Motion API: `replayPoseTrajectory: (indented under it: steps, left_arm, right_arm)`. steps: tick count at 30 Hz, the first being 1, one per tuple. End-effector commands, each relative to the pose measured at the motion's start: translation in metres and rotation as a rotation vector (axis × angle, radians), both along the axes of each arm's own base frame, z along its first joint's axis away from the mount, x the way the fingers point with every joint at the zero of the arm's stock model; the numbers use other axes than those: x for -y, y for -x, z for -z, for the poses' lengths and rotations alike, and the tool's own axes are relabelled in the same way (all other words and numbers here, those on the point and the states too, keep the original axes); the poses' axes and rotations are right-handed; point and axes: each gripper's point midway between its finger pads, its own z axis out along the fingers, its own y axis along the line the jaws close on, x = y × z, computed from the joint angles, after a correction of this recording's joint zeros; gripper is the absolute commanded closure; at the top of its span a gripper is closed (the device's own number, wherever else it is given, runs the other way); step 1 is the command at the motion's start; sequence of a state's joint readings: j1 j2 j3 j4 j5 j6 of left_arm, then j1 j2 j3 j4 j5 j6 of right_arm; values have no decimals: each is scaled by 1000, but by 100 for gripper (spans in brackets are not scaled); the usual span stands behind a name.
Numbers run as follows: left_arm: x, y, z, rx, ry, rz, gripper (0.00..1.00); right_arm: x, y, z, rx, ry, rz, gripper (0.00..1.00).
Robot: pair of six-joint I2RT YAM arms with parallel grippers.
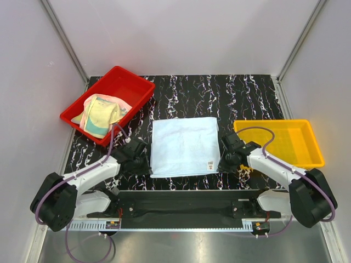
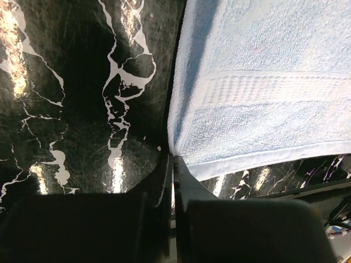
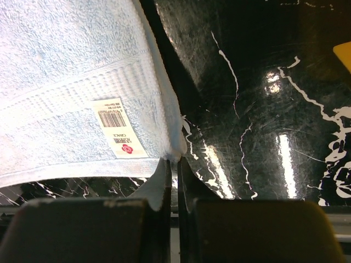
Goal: Fold and stack the towels
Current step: Fold the towel
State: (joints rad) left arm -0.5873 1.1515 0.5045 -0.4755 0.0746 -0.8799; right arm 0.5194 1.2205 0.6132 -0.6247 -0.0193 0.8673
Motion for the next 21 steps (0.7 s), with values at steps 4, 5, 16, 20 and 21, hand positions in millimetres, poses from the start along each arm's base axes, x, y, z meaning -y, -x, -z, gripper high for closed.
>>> replayPoseTrajectory:
  steps: [4,5,16,20,21]
  left_arm:
    - [-1,-4,-11,42,-8,20,100]
    - [-2,-2,-10,32,-11,25,100]
    - [1,-38,-72,152,-66,111,49]
    - [-4,-90,-102,244,-94,106,48]
    - [-2,-113,-120,298,-87,121,48]
  right_arm:
    - [-2,9,-6,7,-1,-48,100]
    - [-1,10,-5,1,1,-46,100]
    - [0,-10,-41,74,48,-76,57]
    - [-22,-47,-61,158,30,-147,58]
    - [-31,-60,-66,195,8,-173,62]
